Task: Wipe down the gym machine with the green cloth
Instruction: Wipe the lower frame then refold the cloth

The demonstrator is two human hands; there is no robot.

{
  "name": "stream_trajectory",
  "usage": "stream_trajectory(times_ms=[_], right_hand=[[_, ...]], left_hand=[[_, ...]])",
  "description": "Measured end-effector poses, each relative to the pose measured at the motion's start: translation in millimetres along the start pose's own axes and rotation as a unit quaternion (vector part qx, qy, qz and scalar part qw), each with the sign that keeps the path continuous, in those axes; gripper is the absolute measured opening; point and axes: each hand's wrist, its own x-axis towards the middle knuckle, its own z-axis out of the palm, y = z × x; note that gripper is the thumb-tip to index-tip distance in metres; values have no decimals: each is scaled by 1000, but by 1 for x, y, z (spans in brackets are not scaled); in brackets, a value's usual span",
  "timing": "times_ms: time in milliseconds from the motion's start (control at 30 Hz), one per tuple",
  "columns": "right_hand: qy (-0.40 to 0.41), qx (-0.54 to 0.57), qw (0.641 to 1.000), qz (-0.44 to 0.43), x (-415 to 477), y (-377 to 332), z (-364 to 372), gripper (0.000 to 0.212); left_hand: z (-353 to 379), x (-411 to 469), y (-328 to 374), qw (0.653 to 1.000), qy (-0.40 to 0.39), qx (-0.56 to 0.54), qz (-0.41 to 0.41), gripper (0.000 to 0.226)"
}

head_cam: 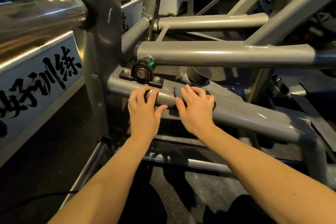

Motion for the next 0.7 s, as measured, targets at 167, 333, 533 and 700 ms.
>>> stream_trajectory(times_ms=[167,333,533,700], right_hand=[[-45,17,998,-35,21,-14,-5,44],[-16,-14,999,27,-5,54,-21,36],[-23,-84,992,96,-14,57,-24,40],[-39,-27,999,-6,0,2,-10,40]], left_hand=[[3,0,-6,1000,1,19,14,57],[-1,2,6,1000,-1,-8,4,53],[17,-1,17,999,-10,-21,48,54],[25,0,9,996,26,-16,86,57]])
